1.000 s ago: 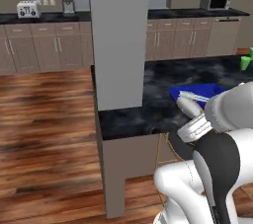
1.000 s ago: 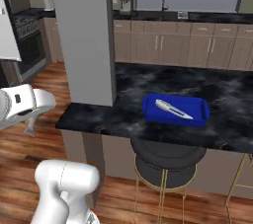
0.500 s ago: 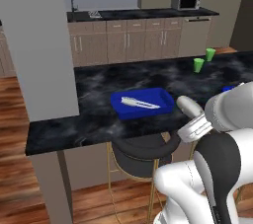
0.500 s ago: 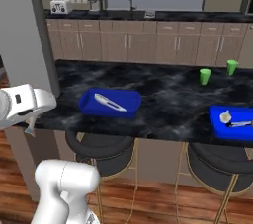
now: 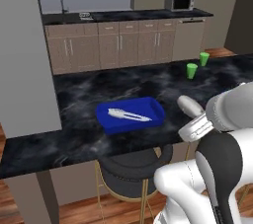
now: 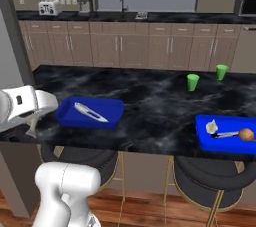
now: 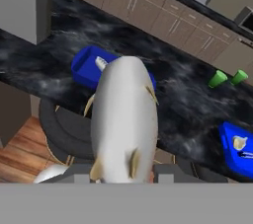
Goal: Gather the onion and garlic from the fridge and place them on a tray on the dining counter. Then gather the fishs from the fridge and place them on the other tray.
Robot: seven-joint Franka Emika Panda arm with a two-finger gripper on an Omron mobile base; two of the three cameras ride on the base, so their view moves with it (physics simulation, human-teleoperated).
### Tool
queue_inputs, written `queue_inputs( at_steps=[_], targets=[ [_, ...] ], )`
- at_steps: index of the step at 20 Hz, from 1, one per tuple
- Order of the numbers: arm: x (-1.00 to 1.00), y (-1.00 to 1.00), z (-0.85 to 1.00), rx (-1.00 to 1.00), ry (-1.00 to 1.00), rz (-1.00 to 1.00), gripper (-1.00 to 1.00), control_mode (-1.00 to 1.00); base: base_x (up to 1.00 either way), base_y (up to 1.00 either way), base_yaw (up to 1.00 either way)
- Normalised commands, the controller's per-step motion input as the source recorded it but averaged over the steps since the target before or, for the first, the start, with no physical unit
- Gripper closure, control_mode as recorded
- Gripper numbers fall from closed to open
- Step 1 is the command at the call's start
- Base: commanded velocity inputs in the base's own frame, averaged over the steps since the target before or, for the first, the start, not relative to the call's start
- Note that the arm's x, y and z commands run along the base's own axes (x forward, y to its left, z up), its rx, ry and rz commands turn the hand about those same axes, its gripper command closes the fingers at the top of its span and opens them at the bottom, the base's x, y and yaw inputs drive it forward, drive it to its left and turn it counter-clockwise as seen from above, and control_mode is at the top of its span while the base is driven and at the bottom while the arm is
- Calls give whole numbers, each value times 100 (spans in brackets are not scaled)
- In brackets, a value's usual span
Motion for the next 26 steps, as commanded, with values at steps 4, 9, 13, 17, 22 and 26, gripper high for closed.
queue_inputs(
  at_steps=[4,9,13,17,22,26],
  targets=[
    [0,0,0,0,0,0,100,100,78,0,0],
    [0,0,0,0,0,0,100,100,73,0,0],
    [91,0,-1,8,3,0,100,-100,0,0,0],
    [100,0,-11,7,14,0,100,-100,0,0,0],
    [72,0,-38,6,19,0,100,-100,0,0,0],
    [25,0,-35,0,16,0,100,-100,0,0,0]
  ],
)
